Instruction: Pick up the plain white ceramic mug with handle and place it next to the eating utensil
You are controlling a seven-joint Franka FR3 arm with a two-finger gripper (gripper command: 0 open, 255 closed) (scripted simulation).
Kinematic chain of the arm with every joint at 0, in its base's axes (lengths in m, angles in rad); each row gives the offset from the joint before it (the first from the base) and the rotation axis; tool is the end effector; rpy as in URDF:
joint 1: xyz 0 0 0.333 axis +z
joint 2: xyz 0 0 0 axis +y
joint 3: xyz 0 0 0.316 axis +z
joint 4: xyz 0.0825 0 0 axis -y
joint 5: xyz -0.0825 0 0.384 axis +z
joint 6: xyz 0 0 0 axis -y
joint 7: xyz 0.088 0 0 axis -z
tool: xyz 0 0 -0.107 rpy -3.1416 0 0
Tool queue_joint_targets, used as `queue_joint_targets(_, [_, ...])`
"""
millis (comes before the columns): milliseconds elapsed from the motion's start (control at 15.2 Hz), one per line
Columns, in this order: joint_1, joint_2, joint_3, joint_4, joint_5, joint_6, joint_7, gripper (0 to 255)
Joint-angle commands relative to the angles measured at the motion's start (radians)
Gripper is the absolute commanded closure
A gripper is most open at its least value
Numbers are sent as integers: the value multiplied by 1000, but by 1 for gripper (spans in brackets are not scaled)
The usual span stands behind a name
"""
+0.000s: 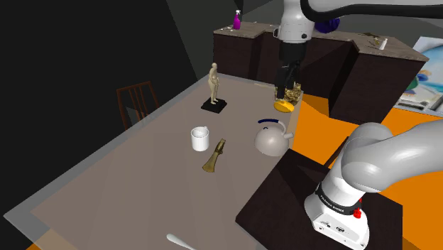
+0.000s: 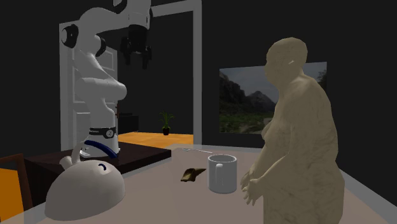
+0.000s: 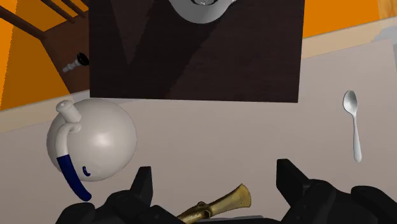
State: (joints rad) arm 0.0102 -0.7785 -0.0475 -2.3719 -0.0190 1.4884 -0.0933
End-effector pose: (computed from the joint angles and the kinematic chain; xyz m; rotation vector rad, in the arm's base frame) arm 0.2987 -0.0173 0.5737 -3.1149 -0.1104 0.1631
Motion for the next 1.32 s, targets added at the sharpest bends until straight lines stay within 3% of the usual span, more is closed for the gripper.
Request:
queue_joint_targets(0, [0,0,0,0,0,0,0,0])
queue_joint_targets(660, [24,231,40,-100,27,387,46,0])
queue_joint_targets(1254, [40,538,73,-57,30,701,88,0])
